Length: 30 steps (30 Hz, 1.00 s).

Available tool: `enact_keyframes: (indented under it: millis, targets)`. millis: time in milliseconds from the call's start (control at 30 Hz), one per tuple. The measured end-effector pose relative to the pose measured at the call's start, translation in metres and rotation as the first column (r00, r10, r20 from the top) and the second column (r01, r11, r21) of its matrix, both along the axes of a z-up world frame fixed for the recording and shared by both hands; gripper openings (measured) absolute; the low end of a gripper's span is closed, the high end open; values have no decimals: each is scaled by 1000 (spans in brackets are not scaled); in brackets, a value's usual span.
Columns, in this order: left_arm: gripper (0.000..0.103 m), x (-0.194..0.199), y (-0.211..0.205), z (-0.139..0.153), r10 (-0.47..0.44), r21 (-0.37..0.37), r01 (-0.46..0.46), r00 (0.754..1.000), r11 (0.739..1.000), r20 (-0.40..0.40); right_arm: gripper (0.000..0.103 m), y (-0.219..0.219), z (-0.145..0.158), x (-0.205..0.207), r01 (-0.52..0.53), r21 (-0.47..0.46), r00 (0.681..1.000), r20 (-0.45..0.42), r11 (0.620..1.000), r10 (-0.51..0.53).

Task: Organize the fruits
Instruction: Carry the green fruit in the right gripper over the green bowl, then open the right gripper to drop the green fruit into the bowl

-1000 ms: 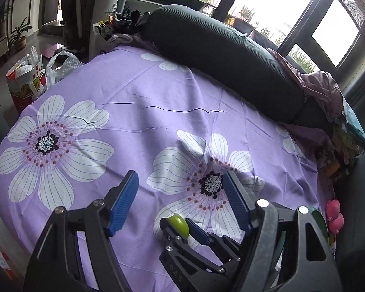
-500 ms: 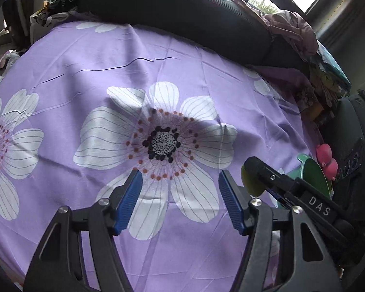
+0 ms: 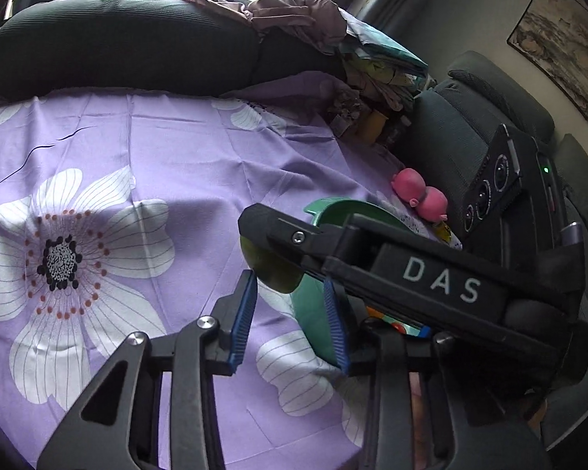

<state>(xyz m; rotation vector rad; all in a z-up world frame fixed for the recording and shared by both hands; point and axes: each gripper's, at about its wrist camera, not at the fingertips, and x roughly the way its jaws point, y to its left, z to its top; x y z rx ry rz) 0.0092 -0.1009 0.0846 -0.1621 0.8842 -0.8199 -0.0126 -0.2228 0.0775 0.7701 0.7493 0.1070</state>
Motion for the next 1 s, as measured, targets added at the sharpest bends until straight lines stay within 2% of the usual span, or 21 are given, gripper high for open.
enact_keyframes:
  millis: [200,367,600,700,800,900,967,1000]
  targets:
    - [29,-8,-19,7,-78,-64,80,997,995,28,37,-24,12,-24,79,-25,996,32,997,-78]
    - [29,-15,-43,9,-140,-86,143,989,986,48,37,-41,19,-40,159,-61,987,38,985,-156]
    - [28,-26,-75,6,-229,-87,232,972,969,46,37,-67,18,-58,270,-112,962,-7,956,-272]
    - [28,-28,-90,-1,-283,-99,283,959,954,22,37,-76,14,-63,307,-139,948,-41,941,-316]
    - [28,-29,-99,-9,-289,-87,286,957,954,-18,37,-86,6,-67,336,-157,932,-89,929,-352]
    - [36,-32,-100,-8,-268,-51,268,963,962,-5,37,-94,3,-71,368,-164,914,-117,915,-389]
    - [59,-34,-97,-6,-243,-23,243,970,970,6,39,-97,3,-74,388,-175,903,-122,905,-411]
    - [62,-34,-95,-5,-229,-13,229,973,973,13,42,-97,4,-75,397,-182,899,-123,900,-421]
